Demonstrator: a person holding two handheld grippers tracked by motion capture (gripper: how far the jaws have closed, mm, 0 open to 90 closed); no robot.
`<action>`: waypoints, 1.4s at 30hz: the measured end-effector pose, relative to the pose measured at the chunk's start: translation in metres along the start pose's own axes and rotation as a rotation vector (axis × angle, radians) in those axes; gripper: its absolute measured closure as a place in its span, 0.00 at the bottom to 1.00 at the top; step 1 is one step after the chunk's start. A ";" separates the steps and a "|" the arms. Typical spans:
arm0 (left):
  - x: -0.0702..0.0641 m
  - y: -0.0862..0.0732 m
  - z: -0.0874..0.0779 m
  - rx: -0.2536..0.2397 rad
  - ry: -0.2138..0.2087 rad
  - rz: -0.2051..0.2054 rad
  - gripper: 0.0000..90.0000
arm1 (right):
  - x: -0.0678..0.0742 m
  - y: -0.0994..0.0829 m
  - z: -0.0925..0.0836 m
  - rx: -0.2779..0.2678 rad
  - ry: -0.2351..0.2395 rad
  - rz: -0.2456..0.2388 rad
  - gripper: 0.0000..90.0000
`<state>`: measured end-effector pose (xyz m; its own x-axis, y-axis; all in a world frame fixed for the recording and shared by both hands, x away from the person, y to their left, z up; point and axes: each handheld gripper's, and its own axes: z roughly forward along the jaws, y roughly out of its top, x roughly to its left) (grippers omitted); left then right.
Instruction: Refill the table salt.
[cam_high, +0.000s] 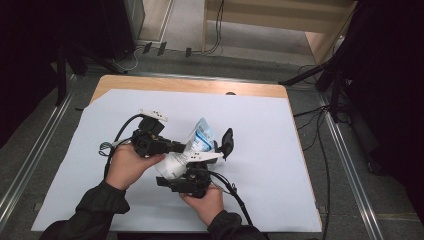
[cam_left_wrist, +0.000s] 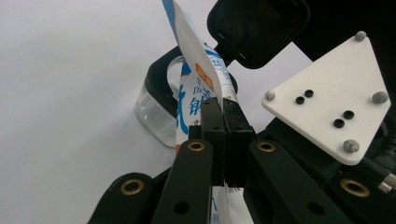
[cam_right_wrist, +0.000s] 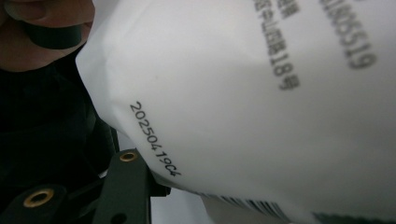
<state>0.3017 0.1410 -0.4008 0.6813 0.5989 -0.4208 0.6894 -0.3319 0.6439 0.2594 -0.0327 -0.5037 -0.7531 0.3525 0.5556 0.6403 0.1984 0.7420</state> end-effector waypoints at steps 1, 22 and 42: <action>0.000 0.000 0.000 -0.002 -0.002 0.000 1.00 | 0.000 0.000 0.000 -0.002 0.001 -0.002 0.59; -0.007 0.015 0.001 0.020 0.019 0.015 1.00 | -0.002 0.007 -0.004 -0.038 0.034 0.027 0.60; -0.001 0.006 -0.002 -0.018 -0.009 -0.022 1.00 | 0.000 0.005 -0.001 -0.026 0.036 0.020 0.61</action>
<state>0.3049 0.1399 -0.3948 0.6684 0.5990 -0.4409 0.6998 -0.3055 0.6458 0.2632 -0.0323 -0.4997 -0.7453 0.3228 0.5834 0.6516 0.1673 0.7399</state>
